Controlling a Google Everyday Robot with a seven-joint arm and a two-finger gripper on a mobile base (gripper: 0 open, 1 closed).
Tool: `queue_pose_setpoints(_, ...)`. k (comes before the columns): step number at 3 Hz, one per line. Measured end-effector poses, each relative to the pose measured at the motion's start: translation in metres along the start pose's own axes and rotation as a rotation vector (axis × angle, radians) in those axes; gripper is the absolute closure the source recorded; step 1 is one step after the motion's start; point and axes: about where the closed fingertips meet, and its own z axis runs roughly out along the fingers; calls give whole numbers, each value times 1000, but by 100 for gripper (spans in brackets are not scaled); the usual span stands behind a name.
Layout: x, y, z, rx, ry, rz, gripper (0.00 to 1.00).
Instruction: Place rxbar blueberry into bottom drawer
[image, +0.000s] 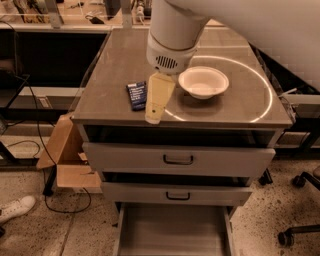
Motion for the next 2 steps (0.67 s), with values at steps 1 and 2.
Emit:
queue_pose_setpoints(1,0,0,0,0,0,0,0)
queue_pose_setpoints(2,-8,-2,12,1,21,40,0)
